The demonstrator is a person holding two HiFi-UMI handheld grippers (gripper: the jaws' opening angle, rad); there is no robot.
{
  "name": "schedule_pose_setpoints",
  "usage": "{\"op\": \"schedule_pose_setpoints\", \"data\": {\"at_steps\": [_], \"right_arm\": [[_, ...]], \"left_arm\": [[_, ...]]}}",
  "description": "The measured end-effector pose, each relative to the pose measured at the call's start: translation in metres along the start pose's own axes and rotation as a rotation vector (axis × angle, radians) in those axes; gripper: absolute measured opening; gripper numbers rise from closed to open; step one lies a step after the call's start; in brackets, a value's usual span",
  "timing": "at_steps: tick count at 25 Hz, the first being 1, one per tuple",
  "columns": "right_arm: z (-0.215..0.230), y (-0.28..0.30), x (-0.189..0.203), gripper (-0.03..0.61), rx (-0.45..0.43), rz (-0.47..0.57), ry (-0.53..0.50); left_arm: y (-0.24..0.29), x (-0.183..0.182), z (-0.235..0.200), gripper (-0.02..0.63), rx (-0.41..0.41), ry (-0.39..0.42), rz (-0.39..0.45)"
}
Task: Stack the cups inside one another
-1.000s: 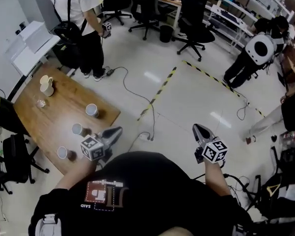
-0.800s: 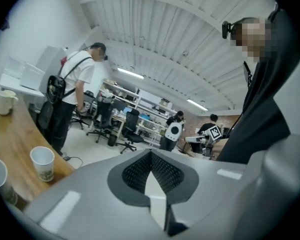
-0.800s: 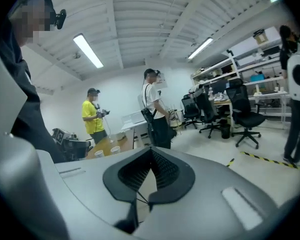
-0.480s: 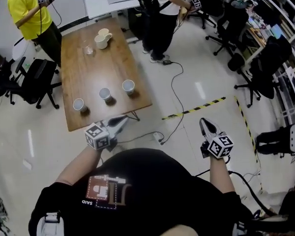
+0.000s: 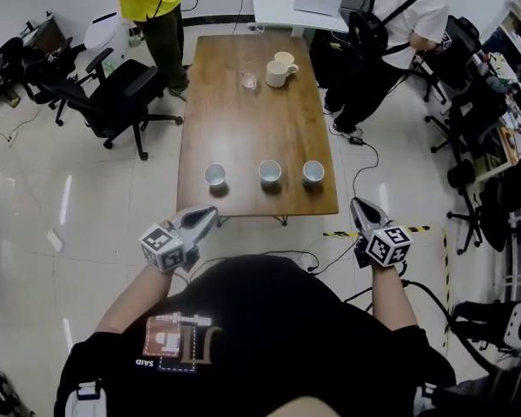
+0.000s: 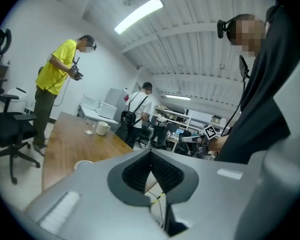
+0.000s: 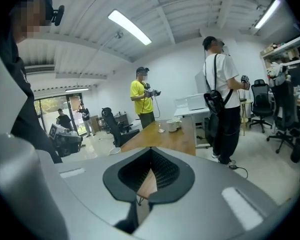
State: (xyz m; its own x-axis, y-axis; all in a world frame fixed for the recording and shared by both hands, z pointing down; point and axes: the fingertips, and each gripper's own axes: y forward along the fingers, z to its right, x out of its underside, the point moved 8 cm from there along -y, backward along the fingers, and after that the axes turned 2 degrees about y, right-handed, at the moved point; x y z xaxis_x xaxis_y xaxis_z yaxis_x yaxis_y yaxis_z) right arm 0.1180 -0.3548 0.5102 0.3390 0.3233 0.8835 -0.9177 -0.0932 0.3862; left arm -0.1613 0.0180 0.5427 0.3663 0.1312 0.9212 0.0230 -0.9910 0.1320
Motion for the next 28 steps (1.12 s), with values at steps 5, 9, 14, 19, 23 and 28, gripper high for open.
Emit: {"op": "schedule_pose_setpoints", "data": {"at_steps": [5, 9, 14, 19, 23, 28], "right_arm": [[-0.031, 0.068, -0.012, 0.014, -0.090, -0.056, -0.072], [-0.020, 0.095, -0.012, 0.014, -0.157, -0.094, -0.096], [0.003, 0.120, -0.011, 0.014, -0.277, -0.146, -0.162], [0.014, 0.123, -0.013, 0.015, -0.383, -0.196, -0.293], [0.016, 0.126, -0.012, 0.041, -0.415, -0.224, -0.354], [-0.013, 0.132, -0.013, 0.071, -0.433, -0.240, -0.445]], "left_arm": [[-0.045, -0.010, -0.046, 0.003, -0.150, -0.030, 0.035], [-0.049, -0.004, -0.044, 0.002, -0.224, -0.040, 0.056], [-0.036, -0.002, -0.011, 0.002, -0.346, -0.072, 0.082], [-0.015, 0.007, 0.018, 0.003, -0.414, -0.106, 0.086], [0.005, 0.007, 0.030, 0.003, -0.393, -0.077, 0.080], [0.001, 0.000, 0.013, 0.003, -0.367, -0.067, 0.073]]}}
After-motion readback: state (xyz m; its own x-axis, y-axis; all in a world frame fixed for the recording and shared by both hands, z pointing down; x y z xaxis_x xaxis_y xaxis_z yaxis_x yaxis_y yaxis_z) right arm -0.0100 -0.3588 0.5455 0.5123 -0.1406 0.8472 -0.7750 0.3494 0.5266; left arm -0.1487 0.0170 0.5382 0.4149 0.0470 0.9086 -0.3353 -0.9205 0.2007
